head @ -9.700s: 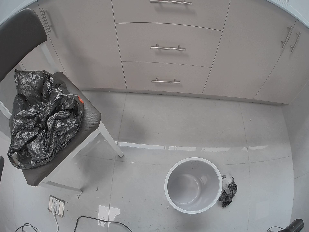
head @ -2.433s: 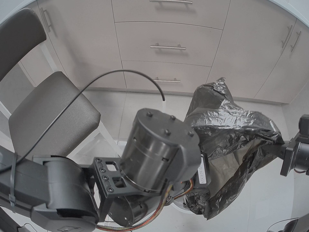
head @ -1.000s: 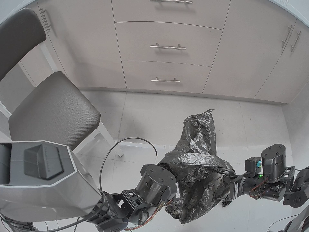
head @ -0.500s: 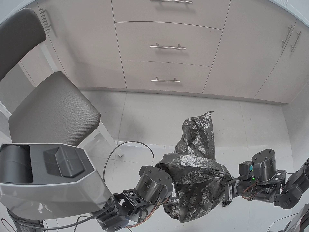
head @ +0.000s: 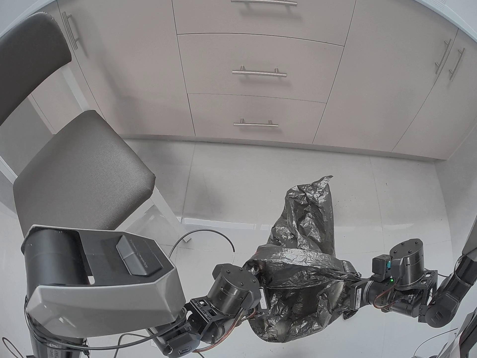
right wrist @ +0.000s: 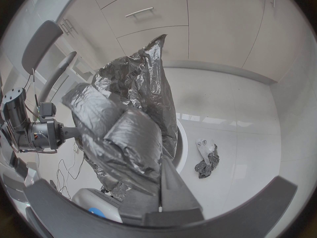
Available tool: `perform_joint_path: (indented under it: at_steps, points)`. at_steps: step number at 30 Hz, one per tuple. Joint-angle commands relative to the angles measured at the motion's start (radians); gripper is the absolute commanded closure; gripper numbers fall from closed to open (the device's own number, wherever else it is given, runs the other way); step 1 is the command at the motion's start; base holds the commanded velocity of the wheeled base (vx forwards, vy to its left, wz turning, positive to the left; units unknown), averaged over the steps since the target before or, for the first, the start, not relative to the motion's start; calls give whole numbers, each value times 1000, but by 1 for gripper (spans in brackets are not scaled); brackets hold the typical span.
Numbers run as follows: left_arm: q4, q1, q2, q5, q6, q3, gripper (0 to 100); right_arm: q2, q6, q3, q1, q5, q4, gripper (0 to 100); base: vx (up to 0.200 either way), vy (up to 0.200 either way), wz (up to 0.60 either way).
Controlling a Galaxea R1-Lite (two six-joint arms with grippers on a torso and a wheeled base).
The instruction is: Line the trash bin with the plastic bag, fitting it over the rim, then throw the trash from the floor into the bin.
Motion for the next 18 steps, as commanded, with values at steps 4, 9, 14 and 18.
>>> perform_joint_path:
  at_steps: [4,9,14,18]
  points:
    - [-81,38,-11,-40,0,38,100,49,-2,59,2,-1,-29,100,0,0,0]
    - [-88,32,-31,-41,-4,58,100,50,1,81,8,1,-29,100,0,0,0]
    - [-90,29,-15,-43,-10,58,100,69,3,81,-4,-2,-30,100,0,0,0]
    - [-90,29,-2,-44,-11,57,100,96,3,76,-7,-19,-44,100,0,0,0]
